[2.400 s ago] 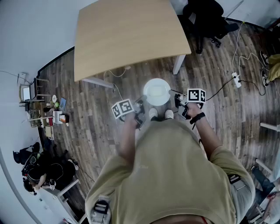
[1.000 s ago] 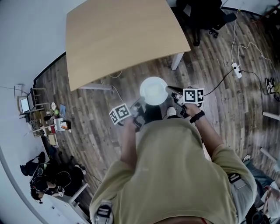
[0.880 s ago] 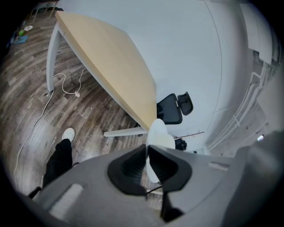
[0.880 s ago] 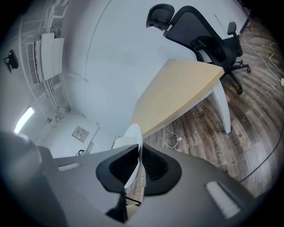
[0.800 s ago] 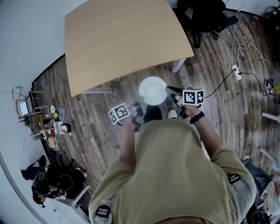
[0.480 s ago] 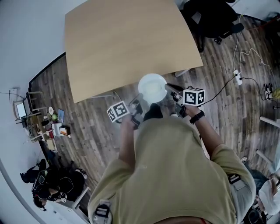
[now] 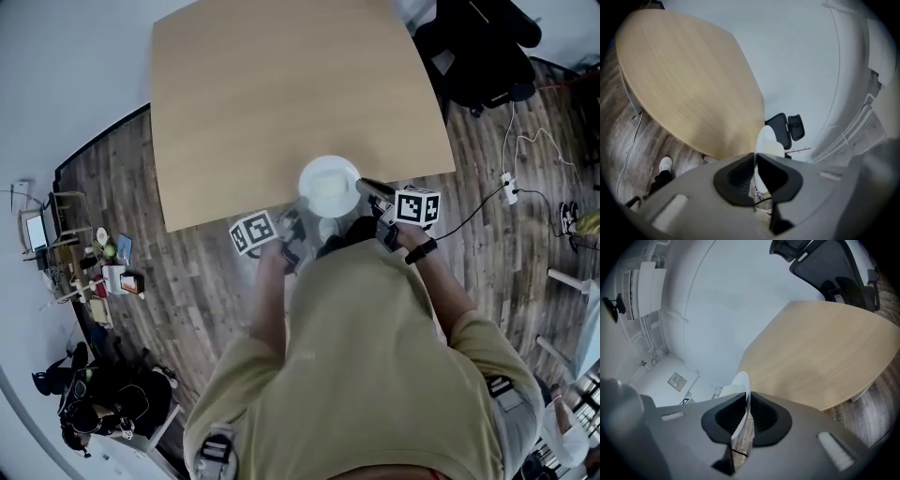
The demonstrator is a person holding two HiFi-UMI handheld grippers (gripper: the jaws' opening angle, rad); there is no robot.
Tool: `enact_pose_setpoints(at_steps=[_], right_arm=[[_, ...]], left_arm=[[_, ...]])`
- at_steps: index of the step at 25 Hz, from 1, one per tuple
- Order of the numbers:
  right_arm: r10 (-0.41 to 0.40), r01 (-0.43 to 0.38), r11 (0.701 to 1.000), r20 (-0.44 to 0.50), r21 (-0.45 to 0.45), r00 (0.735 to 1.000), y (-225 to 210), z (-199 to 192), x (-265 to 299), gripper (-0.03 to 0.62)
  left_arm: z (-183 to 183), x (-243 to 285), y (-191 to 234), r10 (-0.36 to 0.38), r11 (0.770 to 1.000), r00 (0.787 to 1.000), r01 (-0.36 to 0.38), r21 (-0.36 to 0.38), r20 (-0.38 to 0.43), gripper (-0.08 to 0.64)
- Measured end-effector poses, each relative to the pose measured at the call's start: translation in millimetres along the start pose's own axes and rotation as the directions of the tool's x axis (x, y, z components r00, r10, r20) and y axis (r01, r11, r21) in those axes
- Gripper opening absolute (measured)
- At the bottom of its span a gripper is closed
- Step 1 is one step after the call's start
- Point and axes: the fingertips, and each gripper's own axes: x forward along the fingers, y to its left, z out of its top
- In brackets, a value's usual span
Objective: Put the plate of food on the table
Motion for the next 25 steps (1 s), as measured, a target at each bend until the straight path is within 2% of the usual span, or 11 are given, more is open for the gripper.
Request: enact_pose_setpoints(at_steps=[5,11,20,25], right_arm=[[-0.034,0.034,0.999,-0.003,0.006,0.999,-5,20,18,0.032],[-0.031,0.032,0.999,-0.024,0.035,0.999,-22,46,44,0.032],[-0.040,0.041,0.999,-0.076,0.013,0.996,-52,126,80,0.032],[-0.042,0.045,0.999,-0.078,0.029,0.996,-74,169,103,0.031]], left_arm=[[19,13,7,0.009,1.000,1.000,-0.010,-0.030,-0.014,0.020],[56,35,10,0.027,0.999,0.999,-0.028,-0.018,-0.016,0.020],[123,98,2,0.088,0.996,0.996,-0.087,0.025,-0.023,0.023],[160,134,-1,0.109,0.994,0.994,-0.109,0.034,-0.022,0.024]])
